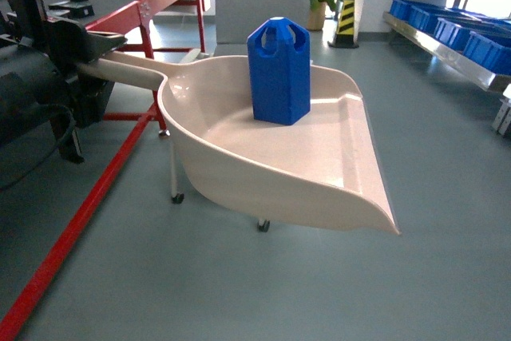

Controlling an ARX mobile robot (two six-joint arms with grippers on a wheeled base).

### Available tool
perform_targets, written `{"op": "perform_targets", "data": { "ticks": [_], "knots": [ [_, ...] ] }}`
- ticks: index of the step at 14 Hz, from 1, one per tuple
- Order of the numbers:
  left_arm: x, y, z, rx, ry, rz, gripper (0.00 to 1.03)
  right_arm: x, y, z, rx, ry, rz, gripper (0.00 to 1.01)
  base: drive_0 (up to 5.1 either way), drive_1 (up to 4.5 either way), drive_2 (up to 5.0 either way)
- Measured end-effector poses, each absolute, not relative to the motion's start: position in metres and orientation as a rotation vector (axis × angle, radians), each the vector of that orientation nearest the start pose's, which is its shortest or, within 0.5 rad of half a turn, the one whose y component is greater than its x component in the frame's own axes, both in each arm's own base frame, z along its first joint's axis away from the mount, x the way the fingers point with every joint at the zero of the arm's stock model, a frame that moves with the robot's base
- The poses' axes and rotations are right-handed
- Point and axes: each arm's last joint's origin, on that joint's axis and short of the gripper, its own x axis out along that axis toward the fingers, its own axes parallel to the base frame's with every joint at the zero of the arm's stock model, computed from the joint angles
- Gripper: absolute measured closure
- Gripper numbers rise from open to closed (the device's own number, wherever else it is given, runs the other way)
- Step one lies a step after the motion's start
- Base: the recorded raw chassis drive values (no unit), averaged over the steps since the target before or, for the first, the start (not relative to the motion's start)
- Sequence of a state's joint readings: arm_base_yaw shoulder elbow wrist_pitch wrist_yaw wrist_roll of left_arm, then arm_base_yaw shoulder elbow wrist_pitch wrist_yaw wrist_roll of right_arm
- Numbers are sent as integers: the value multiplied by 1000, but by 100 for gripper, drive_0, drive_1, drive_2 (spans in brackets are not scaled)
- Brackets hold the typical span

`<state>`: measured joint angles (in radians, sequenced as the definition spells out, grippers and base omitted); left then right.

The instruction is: Place part in tray to right shelf

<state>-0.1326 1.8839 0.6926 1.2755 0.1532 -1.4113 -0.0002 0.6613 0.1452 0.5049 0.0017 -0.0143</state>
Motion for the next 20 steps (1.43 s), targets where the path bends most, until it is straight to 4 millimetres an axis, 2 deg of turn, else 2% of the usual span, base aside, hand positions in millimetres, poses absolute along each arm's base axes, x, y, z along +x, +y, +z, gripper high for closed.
{"op": "perform_targets", "data": {
  "ticks": [20],
  "knots": [
    [340,-50,158,-1400,126,-299,90,151,0,196,-14,6,0,3,-6,425,-436]
  ]
}}
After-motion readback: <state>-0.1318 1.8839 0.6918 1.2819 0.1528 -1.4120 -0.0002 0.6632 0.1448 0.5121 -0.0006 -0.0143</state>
